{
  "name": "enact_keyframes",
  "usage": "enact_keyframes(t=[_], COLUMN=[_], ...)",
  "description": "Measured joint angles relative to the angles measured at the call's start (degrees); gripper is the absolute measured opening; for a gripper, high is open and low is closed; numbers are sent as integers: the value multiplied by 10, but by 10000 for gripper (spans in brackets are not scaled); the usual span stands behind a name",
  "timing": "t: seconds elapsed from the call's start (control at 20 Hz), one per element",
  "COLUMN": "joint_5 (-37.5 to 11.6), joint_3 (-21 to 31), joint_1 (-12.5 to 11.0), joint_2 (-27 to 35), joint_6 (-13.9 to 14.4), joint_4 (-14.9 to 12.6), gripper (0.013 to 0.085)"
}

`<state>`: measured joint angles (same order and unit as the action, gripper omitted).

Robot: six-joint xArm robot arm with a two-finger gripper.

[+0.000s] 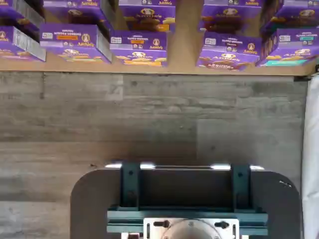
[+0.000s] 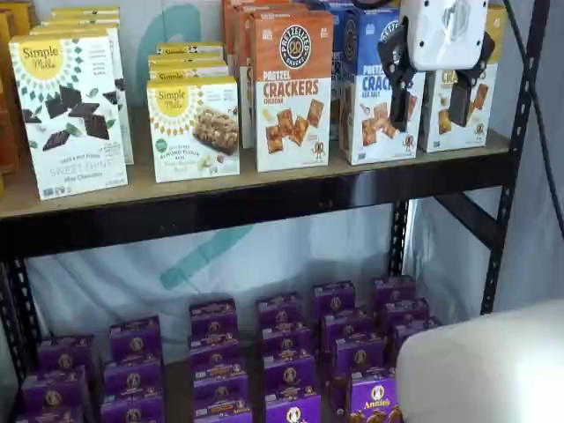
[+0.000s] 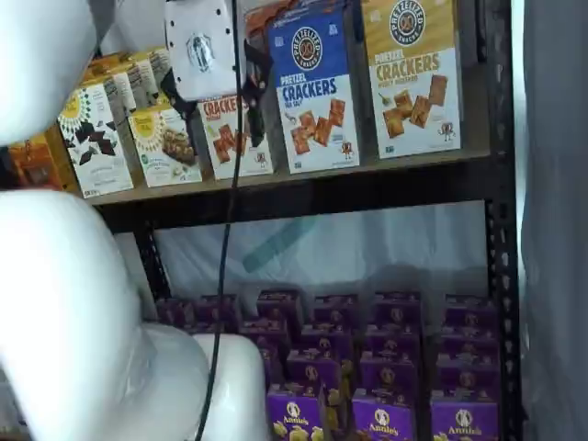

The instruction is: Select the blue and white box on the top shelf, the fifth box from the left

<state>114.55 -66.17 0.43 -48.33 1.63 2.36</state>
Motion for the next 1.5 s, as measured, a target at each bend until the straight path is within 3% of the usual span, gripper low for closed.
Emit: enact_keyframes(t=[0.2, 0.7, 1.0, 1.5], joint_5=[-30, -53, -103, -143], joint_3=[17, 25, 32, -23], joint_1=[-36, -42, -41, -86], joint_2=[-18, -12, -1, 77], joint_6=[-22, -33, -39, -85], joint_4=[39, 29, 12, 11], gripper=[850, 850, 850, 850])
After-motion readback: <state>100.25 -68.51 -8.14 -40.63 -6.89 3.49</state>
